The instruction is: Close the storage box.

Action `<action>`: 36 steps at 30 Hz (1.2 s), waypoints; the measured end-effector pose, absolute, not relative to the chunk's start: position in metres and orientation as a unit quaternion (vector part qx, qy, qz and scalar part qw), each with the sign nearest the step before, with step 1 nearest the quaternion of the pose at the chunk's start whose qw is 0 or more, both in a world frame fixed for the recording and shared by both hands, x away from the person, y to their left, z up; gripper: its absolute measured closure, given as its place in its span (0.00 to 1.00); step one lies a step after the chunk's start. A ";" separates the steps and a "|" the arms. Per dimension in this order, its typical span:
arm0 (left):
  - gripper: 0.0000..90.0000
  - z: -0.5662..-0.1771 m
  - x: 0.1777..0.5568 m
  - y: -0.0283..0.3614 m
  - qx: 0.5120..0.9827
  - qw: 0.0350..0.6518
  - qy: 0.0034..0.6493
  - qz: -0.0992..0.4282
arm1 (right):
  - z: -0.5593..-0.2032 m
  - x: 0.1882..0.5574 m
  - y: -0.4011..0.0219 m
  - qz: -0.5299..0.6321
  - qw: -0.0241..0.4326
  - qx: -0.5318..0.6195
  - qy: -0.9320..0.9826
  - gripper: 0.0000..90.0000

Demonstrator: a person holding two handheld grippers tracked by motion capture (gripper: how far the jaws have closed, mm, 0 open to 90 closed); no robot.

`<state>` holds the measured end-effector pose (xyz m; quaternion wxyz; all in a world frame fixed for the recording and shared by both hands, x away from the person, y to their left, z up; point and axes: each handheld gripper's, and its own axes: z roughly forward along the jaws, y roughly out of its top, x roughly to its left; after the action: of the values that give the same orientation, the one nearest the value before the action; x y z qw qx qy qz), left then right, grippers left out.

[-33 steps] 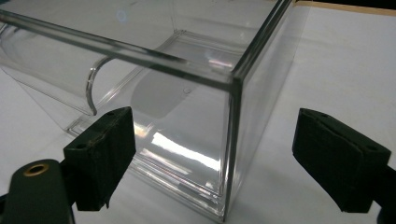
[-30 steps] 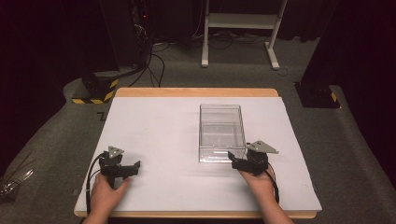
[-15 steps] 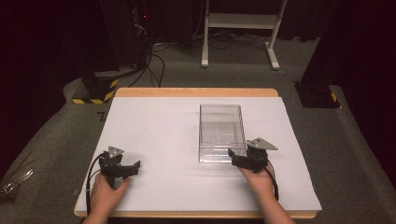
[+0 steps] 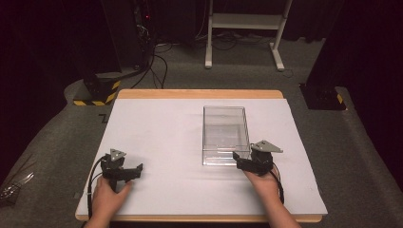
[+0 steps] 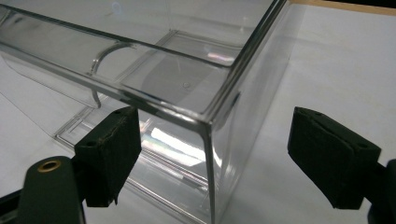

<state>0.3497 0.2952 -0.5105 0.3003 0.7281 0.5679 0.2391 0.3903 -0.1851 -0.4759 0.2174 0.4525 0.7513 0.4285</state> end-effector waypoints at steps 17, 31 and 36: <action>0.01 -0.510 0.350 0.295 0.728 0.300 0.568 0.239 | -0.477 0.363 -0.211 0.441 0.212 0.453 0.745 0.19; 0.01 -0.510 0.350 0.295 0.728 0.300 0.568 0.240 | -0.482 0.350 -0.250 0.424 0.228 0.479 0.735 0.20; 0.01 -0.510 0.350 0.295 0.728 0.300 0.568 0.240 | -0.487 0.346 -0.263 0.413 0.233 0.489 0.732 0.20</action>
<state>0.3496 0.2952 -0.5105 0.3002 0.7282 0.5676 0.2397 0.3458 -0.2633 -0.4866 0.2329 0.4895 0.7319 0.4129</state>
